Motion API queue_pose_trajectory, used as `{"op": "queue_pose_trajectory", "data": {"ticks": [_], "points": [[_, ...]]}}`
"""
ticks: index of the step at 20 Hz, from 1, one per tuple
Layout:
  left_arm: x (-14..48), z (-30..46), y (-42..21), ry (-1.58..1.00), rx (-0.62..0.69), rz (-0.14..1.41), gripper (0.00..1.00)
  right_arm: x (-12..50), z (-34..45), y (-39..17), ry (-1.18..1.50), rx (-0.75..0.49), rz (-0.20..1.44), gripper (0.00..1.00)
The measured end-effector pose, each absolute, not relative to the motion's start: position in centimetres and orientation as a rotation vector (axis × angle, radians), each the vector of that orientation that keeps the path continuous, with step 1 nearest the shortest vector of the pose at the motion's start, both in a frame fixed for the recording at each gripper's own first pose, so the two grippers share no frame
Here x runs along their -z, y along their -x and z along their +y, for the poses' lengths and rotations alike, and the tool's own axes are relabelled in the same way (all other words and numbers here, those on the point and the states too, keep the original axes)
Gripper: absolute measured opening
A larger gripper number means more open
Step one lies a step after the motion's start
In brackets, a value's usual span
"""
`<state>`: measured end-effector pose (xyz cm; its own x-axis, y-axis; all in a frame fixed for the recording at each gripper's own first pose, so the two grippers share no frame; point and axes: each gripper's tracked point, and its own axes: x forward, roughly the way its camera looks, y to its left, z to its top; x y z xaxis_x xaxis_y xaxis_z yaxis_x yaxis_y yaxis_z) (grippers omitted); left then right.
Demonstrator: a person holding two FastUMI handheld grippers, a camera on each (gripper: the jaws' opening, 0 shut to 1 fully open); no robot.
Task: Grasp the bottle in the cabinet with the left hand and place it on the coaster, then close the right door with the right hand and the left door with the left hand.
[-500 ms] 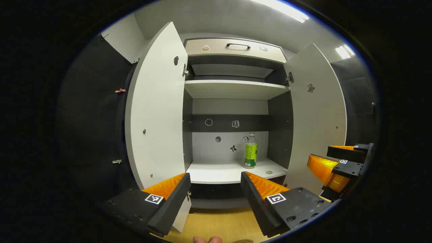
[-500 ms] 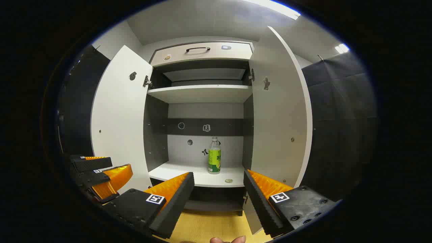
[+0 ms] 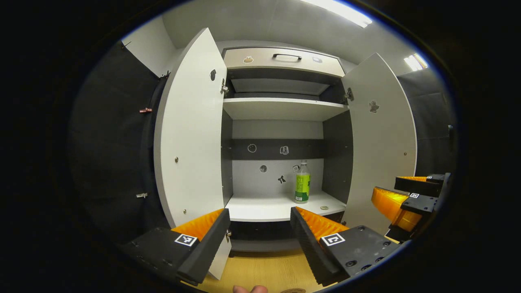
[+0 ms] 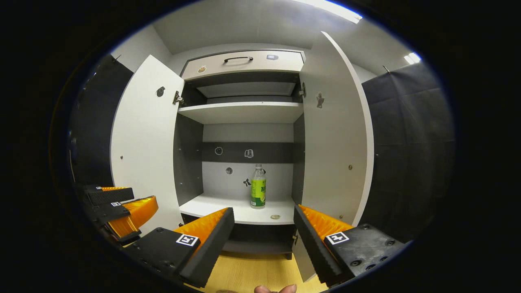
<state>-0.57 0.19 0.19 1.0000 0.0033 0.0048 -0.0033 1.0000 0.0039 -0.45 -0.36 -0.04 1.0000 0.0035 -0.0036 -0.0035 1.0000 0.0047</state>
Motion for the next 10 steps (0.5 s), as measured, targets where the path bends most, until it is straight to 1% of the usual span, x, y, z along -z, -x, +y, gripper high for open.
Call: {"op": "queue_pose_trajectory", "data": {"ticks": [6,10], "points": [[-0.6,0.1,0.8,-0.009,-0.003,-0.011,0.95,0.0,-0.7,0.6,-0.003,0.003,0.006,0.97],[-1.1,-1.3,-0.7,-0.01,0.031,-0.02,0.95,-1.0,-1.1,1.5,-0.025,0.006,-0.008,0.97]]}}
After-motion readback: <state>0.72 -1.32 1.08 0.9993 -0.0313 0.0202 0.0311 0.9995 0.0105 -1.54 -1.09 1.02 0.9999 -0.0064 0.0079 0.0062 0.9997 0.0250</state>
